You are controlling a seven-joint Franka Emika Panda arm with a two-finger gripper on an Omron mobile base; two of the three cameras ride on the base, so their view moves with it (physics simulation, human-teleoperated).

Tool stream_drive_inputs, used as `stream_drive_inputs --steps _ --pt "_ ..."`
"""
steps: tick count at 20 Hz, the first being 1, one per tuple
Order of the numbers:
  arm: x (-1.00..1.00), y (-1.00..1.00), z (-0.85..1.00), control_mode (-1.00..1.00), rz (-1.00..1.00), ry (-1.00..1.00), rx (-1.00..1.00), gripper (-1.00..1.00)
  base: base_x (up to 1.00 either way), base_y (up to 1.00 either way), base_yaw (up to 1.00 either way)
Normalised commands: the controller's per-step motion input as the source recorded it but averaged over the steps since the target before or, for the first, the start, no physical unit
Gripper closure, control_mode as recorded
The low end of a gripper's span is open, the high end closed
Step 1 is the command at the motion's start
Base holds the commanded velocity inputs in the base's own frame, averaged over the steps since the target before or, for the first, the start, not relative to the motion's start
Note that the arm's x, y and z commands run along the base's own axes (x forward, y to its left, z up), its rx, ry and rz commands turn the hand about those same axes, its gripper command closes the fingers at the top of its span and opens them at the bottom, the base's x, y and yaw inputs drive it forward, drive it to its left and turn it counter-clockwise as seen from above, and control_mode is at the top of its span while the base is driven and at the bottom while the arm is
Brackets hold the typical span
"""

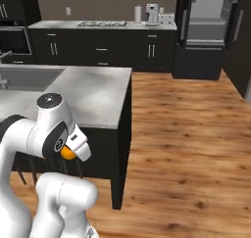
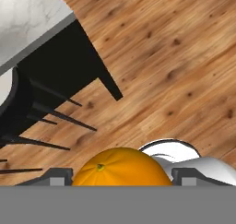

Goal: Pick up the orange and apple from the fridge and place one fruit on each plate on the dining counter.

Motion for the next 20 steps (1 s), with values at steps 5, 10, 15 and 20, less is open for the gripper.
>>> stream_drive_inputs --steps 5,10,15,20 --pt "0.0 0.0 0.0 1.0 0.0 0.0 0.0 1.0 -0.09 1.0 -0.18" --pt "0.0 0.0 0.0 1.0 0.0 0.0 0.0 1.0 -0.15 1.0 -0.16" --pt "0.0 0.0 0.0 1.0 0.0 0.0 0.0 1.0 -0.08 1.0 -0.15" --pt "0.0 0.0 0.0 1.0 0.0 0.0 0.0 1.0 -0.01 1.0 -0.13"
